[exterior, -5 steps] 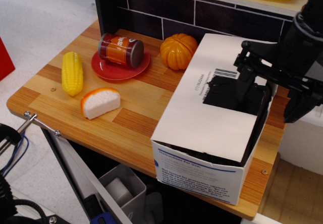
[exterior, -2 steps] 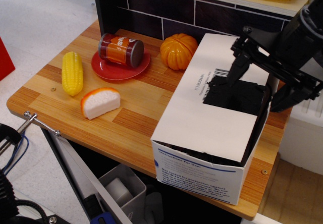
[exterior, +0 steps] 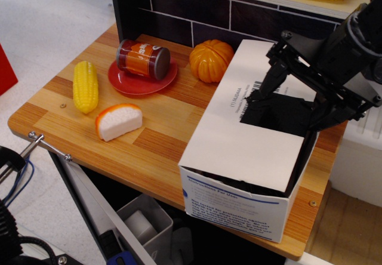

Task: Open white1fbox flap

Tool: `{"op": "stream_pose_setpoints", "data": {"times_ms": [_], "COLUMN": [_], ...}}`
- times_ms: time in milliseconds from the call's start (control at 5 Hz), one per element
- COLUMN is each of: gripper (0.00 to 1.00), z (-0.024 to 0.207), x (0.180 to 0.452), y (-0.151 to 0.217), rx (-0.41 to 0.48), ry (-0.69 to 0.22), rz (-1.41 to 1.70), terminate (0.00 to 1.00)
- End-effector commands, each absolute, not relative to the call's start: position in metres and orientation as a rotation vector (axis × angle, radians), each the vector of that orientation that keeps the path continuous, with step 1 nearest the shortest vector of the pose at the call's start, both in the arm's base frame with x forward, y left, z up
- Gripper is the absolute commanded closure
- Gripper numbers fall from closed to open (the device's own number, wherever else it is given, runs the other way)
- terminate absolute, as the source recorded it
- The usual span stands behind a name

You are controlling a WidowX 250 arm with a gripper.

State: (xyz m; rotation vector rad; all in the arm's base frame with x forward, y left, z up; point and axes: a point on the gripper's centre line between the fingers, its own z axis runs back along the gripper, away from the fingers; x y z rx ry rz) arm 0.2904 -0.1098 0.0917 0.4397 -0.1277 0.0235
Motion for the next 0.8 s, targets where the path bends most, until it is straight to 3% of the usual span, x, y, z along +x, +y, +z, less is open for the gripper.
{"op": "stream_pose_setpoints", "data": {"times_ms": [0, 200, 600], "gripper": [0.0, 0.0, 0.0], "z": [0.124, 0.148, 0.172], "x": [0.289, 0.284, 0.277], "y": [-0.11, -0.101, -0.056], "rx": [0.515, 0.603, 0.618], "ry": [-0.147, -0.138, -0.135], "rz": [0.018, -0.005, -0.042], "terminate": [0.0, 0.0, 0.0]}}
